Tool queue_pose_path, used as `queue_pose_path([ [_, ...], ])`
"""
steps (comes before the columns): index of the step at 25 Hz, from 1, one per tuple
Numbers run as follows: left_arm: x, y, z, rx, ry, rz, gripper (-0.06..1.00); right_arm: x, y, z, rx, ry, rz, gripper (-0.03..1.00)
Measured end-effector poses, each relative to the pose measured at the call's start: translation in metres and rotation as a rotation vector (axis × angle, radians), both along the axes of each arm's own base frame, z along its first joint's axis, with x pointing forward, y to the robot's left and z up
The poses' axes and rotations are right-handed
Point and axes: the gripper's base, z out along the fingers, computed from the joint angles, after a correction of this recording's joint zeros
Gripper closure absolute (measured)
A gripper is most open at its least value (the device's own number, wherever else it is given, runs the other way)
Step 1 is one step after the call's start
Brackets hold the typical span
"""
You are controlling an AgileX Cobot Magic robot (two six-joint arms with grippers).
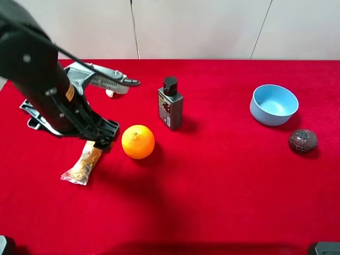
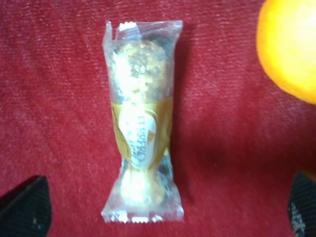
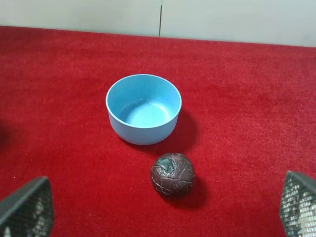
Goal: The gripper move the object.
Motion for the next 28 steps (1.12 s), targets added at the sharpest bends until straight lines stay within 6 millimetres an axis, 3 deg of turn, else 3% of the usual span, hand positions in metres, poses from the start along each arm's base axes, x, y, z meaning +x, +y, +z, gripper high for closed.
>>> queue_pose_path([
  [5,-0.001,-0.005,0.022,-0.048,0.018,-0.016,-0.02,0.000,0.000,0.000,0.000,0.000,0.000,0.27],
  [9,-0.012,0.003,0.048,-0.109,-0.025,-0.012,-0.02,0.000,0.000,0.000,0.000,0.000,0.000,0.27],
  [19,-0.055,0.043,0.110,-0.210,-0.138,-0.007,-0.02,0.000,0.000,0.000,0.000,0.000,0.000,0.27],
  [28,-0.101,0.086,0.144,-0.276,-0.221,-0.024,-0.02,0.000,0.000,0.000,0.000,0.000,0.000,0.27],
])
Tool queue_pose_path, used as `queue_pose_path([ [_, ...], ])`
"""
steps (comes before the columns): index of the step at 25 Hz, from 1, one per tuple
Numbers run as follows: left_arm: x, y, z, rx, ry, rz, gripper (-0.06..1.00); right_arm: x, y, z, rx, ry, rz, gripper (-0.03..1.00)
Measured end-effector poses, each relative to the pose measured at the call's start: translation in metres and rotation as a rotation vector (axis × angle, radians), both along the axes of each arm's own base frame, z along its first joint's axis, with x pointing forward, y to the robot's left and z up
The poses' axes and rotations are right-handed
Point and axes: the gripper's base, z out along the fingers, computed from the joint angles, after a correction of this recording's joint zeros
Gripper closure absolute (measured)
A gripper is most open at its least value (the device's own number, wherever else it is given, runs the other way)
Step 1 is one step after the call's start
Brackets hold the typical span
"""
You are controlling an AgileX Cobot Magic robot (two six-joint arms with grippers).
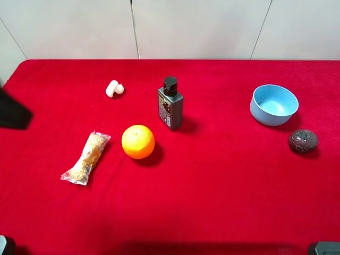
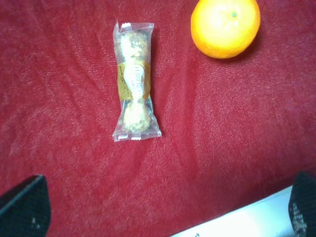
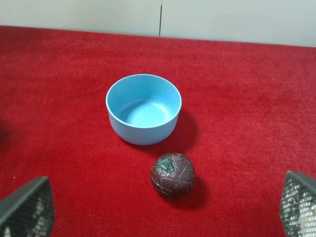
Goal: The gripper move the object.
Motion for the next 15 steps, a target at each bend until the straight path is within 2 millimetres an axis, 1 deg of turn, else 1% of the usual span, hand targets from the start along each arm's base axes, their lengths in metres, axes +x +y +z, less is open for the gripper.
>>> queue_pose_path([
  [4,-0.018,0.017,0.011,-0.058,-0.077,-0.019,-0.02,0.000,0.000,0.000,0.000,0.000,0.000,0.27],
  [10,-0.040,0.037,0.021,-0.094,-0.205,-0.116,-0.02,0.000,0.000,0.000,0.000,0.000,0.000,0.27],
  [12,-0.046,0.043,0.020,-0.099,-0.235,-0.123,-0.02,0.000,0.000,0.000,0.000,0.000,0.000,0.27],
  [15,-0.053,0.054,0.011,-0.095,-0.257,-0.063,-0.02,0.000,0.000,0.000,0.000,0.000,0.000,0.27],
])
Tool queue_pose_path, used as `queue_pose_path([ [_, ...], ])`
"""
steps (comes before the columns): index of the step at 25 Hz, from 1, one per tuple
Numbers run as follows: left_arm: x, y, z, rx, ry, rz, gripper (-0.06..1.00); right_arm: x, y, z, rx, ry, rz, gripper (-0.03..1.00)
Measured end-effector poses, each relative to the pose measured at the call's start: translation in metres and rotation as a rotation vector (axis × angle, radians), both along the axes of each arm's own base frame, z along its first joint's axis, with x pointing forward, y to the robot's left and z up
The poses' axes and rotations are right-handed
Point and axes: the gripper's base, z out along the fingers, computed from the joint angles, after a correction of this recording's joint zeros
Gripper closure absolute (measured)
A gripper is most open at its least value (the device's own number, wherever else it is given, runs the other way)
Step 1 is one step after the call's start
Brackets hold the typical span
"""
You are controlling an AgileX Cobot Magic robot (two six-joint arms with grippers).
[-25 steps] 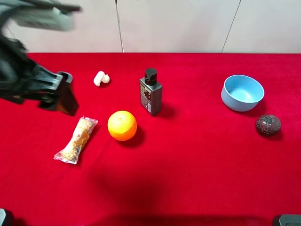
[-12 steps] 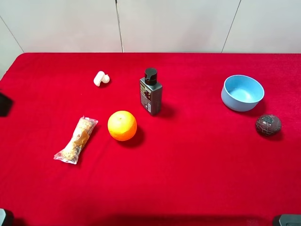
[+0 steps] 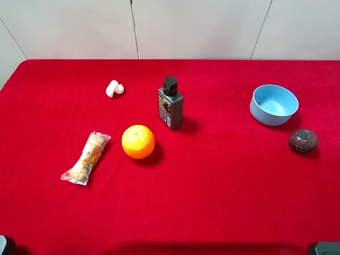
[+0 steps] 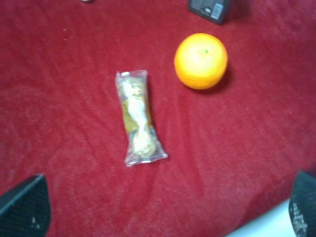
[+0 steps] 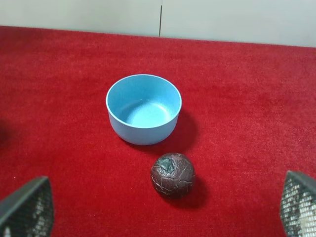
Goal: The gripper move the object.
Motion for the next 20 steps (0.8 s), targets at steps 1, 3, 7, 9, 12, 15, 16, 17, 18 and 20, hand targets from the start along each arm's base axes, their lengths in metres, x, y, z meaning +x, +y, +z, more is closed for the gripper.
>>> queue_pose_path([
  [1,-0.003,0.004,-0.005,0.002,-0.006,0.028,-0.02,0.000,0.000,0.000,0.000,0.000,0.000,0.27],
  [3,-0.009,0.011,-0.014,0.009,-0.019,0.075,-0.02,0.000,0.000,0.000,0.000,0.000,0.000,0.27],
  [7,-0.023,0.022,-0.035,0.035,-0.063,0.147,-0.02,0.000,0.000,0.000,0.000,0.000,0.000,0.27],
  [9,-0.029,0.025,-0.045,0.049,-0.081,0.184,-0.02,0.000,0.000,0.000,0.000,0.000,0.000,0.27],
  [12,-0.033,0.027,-0.058,0.065,-0.130,0.228,-0.02,0.000,0.000,0.000,0.000,0.000,0.000,0.27],
  [15,-0.031,0.027,-0.069,0.082,-0.156,0.270,-0.02,0.000,0.000,0.000,0.000,0.000,0.000,0.27],
  [16,-0.030,0.027,-0.072,0.087,-0.152,0.283,-0.02,0.000,0.000,0.000,0.000,0.000,0.000,0.27],
  [17,-0.030,0.027,-0.075,0.091,-0.151,0.292,-0.02,0.000,0.000,0.000,0.000,0.000,0.000,0.27],
  [18,-0.030,0.027,-0.078,0.094,-0.149,0.303,-0.02,0.000,0.000,0.000,0.000,0.000,0.000,0.27],
  [20,-0.031,0.027,-0.079,0.089,-0.171,0.315,-0.02,0.000,0.000,0.000,0.000,0.000,0.000,0.27],
])
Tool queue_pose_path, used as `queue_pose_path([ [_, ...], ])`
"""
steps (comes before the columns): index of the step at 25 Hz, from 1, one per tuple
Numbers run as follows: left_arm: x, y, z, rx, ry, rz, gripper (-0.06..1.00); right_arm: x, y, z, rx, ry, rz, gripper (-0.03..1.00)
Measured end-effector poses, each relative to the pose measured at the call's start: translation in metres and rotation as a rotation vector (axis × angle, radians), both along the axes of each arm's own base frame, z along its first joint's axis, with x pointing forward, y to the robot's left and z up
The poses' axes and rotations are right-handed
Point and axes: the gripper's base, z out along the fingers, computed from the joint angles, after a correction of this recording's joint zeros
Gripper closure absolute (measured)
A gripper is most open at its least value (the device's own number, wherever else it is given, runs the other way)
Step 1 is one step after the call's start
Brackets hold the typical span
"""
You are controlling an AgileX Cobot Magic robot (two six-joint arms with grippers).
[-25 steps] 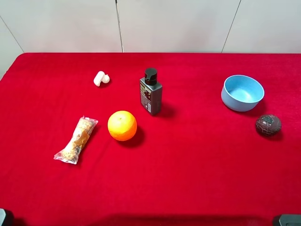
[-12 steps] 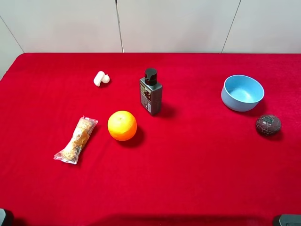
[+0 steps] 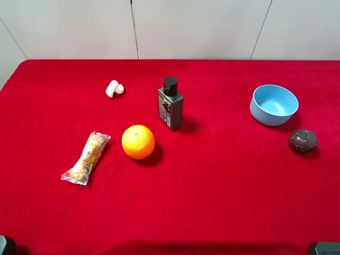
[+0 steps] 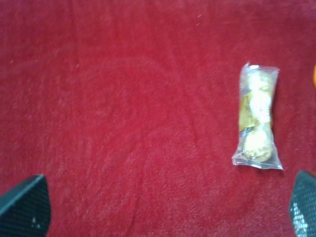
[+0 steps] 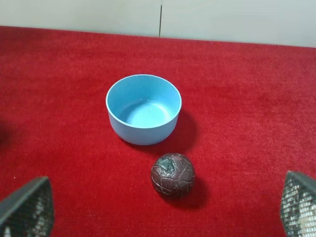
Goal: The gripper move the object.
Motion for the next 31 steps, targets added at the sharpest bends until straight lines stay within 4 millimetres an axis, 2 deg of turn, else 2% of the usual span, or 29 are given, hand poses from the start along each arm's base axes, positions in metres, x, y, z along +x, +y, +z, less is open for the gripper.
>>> queue_pose_path([
  [9,-0.017,0.001,-0.001,-0.014,-0.138,0.000,-0.02,0.000,0.000,0.000,0.000,0.000,0.000,0.27],
  [31,-0.018,0.001,-0.001,-0.011,-0.143,-0.002,-0.02,0.000,0.000,0.000,0.000,0.000,0.000,0.27],
])
